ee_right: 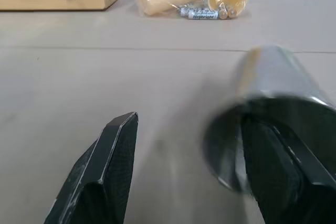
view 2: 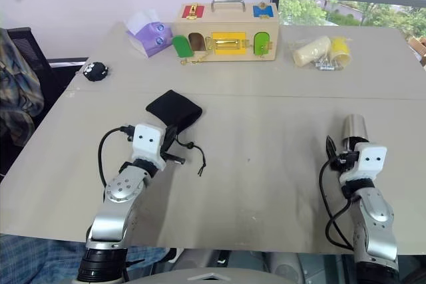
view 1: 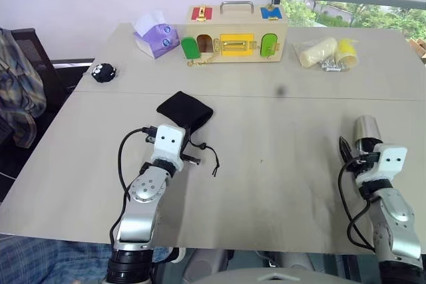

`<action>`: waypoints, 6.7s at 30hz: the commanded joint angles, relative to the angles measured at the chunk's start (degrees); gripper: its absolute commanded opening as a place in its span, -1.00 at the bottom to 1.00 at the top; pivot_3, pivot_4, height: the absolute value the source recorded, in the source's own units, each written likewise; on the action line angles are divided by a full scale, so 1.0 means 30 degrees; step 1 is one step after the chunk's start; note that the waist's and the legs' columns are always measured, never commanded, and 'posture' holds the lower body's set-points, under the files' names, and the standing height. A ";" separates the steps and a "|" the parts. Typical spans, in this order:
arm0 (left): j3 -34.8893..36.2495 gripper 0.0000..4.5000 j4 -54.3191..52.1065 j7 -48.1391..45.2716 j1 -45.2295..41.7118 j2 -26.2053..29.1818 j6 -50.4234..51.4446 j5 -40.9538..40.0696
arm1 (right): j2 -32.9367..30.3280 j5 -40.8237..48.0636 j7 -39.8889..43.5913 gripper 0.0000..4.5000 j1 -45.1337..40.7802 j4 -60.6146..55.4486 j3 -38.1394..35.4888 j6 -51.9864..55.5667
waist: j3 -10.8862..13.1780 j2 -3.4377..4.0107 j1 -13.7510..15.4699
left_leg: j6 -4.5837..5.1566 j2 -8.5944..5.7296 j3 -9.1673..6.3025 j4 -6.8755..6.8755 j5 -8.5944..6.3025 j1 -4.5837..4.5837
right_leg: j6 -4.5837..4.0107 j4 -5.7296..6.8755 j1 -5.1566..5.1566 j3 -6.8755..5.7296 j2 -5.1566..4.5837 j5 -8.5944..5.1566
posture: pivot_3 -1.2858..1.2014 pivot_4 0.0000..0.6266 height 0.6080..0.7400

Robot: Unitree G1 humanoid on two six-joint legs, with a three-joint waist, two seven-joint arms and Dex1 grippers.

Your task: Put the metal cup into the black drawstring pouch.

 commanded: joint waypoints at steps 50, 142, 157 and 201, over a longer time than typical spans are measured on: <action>0.0213 -1.00 -0.2419 -0.2503 -0.5320 0.1639 0.7793 -0.6840 | -0.3309 0.1353 0.5416 -0.43 -0.2546 -0.9301 0.7331 0.6803 | 0.0000 -0.0032 -0.0420 | -0.0016 -0.0007 -0.0023 0.0003 0.0003 -0.0014 | 0.0001 0.0001 -0.0007 -0.0025 -0.0004 0.0006 | 0.03 -0.52 1.00; 0.2662 -1.00 -0.1212 -0.1111 -0.8358 -0.0725 1.1437 -1.1497 | 0.5250 0.4776 0.1708 -0.94 -0.7294 -0.5320 0.6744 1.0408 | -0.0007 -0.0052 -0.0903 | -0.0037 -0.0010 -0.0029 0.0026 0.0018 -0.0088 | -0.0013 0.0037 -0.0114 -0.0022 0.0009 0.0050 | 0.03 -0.52 1.00; 0.3038 -1.00 -0.1167 -0.1505 -0.8619 -0.1002 1.1933 -1.3944 | 0.3656 0.1720 0.2767 -0.94 -0.8980 -0.3178 0.9257 0.9047 | -0.0007 -0.0053 -0.0950 | -0.0037 -0.0009 -0.0025 0.0027 0.0019 -0.0087 | -0.0013 0.0044 -0.0117 -0.0017 0.0009 0.0054 | 0.03 -0.52 1.00; 0.4507 -1.00 -0.2092 0.1992 -0.8507 -0.1191 1.1654 -1.5216 | -0.2031 -0.1273 0.8182 0.63 -0.8932 0.0398 0.9903 0.2406 | -0.0012 -0.0085 -0.0949 | -0.0069 0.0049 0.0105 0.0056 0.0042 -0.0091 | -0.0010 0.0042 -0.0132 0.0122 0.0073 0.0087 | 0.03 -0.52 1.00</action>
